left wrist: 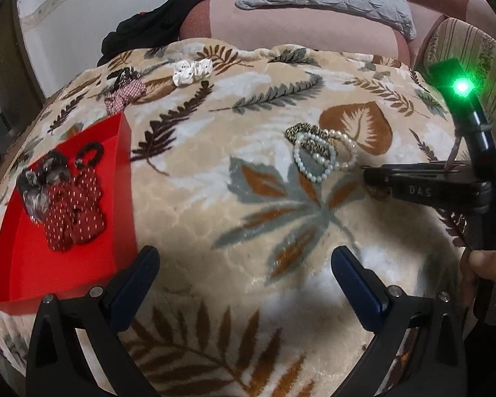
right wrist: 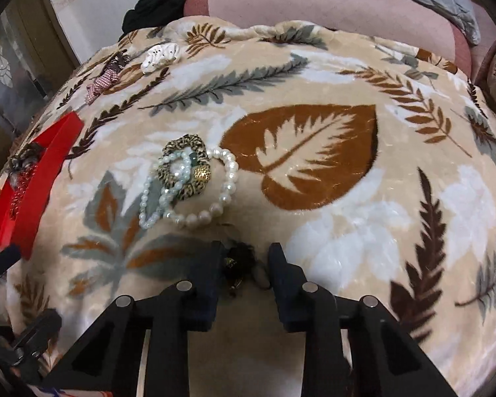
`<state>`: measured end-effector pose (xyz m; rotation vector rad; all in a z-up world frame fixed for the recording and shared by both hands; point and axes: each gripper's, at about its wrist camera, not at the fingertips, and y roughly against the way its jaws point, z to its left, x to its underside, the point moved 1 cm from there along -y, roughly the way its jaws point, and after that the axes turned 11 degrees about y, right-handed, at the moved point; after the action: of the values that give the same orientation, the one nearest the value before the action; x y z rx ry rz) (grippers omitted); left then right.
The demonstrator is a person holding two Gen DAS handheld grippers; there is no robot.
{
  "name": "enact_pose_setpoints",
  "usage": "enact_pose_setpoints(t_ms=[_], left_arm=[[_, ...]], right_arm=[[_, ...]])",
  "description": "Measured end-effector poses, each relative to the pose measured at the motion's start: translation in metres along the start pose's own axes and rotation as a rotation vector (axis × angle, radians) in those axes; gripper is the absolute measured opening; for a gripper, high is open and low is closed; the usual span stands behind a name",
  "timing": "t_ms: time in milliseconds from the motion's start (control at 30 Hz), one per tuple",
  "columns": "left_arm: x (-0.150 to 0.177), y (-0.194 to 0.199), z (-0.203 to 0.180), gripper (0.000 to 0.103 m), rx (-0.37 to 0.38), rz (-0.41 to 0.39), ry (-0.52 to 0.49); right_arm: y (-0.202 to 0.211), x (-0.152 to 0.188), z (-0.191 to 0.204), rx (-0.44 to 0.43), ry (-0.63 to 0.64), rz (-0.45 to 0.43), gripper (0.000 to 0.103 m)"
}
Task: Organize jewelry
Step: 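Grasp the gold pendant with the right tool while the left tool grasps the white bead bracelet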
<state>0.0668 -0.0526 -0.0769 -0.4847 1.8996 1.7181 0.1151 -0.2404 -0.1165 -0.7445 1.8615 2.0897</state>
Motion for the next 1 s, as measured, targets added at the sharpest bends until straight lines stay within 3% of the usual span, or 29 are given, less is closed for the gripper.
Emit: enact_pose_setpoints(t_ms=[67, 200, 367, 600, 733, 800, 1000], left_arm=[[-0.005, 0.000, -0.003, 0.101, 0.006, -0.006, -0.009], [-0.022, -0.007, -0.019, 0.100, 0.041, -0.001, -0.050], [-0.040, -0.025, -0.038, 0.083, 0.068, 0.014, -0.095], [-0.054, -0.054, -0.060, 0.068, 0.157, 0.060, -0.166], [-0.055, -0.077, -0.066, 0.046, 0.164, 0.115, -0.175], [-0.053, -0.085, -0.070, 0.041, 0.168, 0.130, -0.185], [-0.049, -0.082, -0.076, 0.007, 0.174, 0.080, -0.201]], right_arm=[[0.000, -0.002, 0.002, 0.030, 0.029, -0.008, 0.012], [0.012, 0.001, 0.004, 0.026, 0.053, -0.057, 0.010], [0.037, 0.004, -0.006, 0.034, -0.002, -0.151, 0.011], [0.041, 0.008, -0.014, 0.006, -0.034, -0.170, 0.011], [0.042, 0.009, -0.020, 0.001, -0.055, -0.182, 0.011], [0.042, 0.009, -0.022, -0.007, -0.062, -0.183, 0.011], [0.042, 0.008, -0.023, -0.011, -0.063, -0.188, 0.011]])
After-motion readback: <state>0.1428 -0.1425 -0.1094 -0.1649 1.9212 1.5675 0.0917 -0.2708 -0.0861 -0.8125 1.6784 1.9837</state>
